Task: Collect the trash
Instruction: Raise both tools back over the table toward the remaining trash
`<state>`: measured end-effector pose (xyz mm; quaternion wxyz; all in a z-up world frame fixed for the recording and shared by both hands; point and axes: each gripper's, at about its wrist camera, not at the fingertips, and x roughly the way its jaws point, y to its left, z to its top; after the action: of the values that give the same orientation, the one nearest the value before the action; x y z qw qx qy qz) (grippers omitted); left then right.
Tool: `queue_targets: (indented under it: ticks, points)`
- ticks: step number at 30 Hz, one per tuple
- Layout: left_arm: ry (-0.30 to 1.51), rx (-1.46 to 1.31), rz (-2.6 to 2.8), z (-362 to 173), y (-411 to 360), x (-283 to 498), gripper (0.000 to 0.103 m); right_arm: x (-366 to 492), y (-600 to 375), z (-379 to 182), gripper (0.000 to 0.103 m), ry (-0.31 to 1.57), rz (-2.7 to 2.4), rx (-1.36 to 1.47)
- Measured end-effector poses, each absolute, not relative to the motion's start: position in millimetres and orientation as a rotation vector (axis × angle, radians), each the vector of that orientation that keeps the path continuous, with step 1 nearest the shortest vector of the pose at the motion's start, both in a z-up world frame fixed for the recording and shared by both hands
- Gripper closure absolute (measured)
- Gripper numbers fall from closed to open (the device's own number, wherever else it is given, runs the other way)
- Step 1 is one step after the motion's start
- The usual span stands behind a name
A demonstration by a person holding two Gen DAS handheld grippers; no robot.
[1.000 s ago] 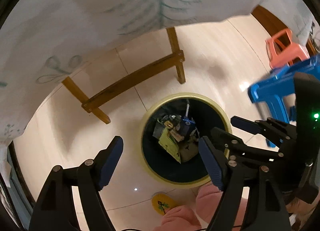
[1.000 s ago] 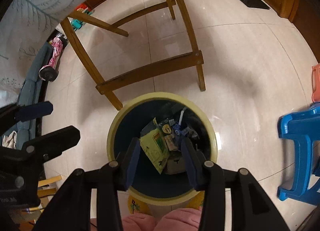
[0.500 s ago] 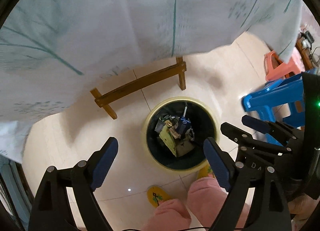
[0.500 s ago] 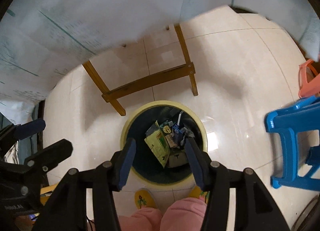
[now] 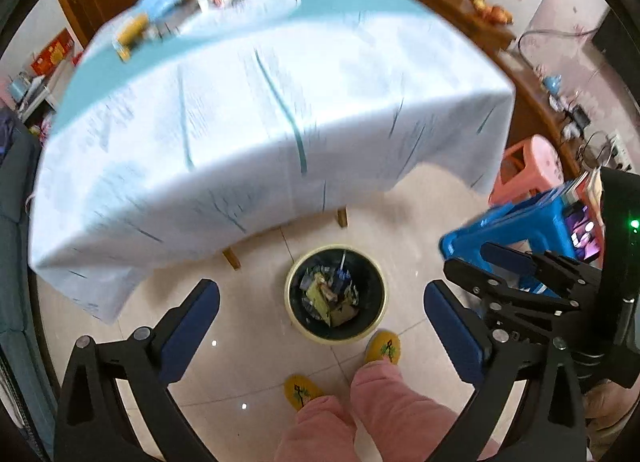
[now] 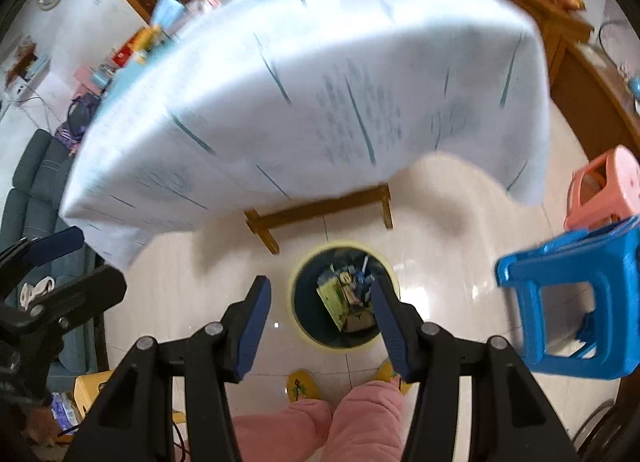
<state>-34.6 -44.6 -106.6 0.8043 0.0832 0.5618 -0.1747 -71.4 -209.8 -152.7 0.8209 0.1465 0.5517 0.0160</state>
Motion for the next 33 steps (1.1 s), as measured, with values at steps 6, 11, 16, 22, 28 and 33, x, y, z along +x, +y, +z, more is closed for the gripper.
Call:
queue_targets:
  ticks: [6,11,16,22,28,33]
  points:
    - [1.086,0.126,-0.355,-33,-34,-32,0.002,-70,-214,-77,0.051,1.078,0.047,0.259]
    - [1.000,0.092,-0.326,12,-31,-28,0.002,-62,-221,-32,0.051,1.001,0.065,0.247]
    - [0.947,0.069,-0.302,37,-36,-24,0.002,-53,-221,0,0.051,0.941,0.101,0.230]
    - [0.888,0.071,-0.252,62,-46,-21,0.002,-35,-221,27,0.051,0.878,0.166,0.198]
    - [0.852,0.061,-0.191,78,-48,-18,0.002,-15,-217,43,0.050,0.836,0.241,0.159]
    - [0.855,0.053,-0.134,80,-39,-6,0.002,1,-211,48,0.050,0.819,0.290,0.130]
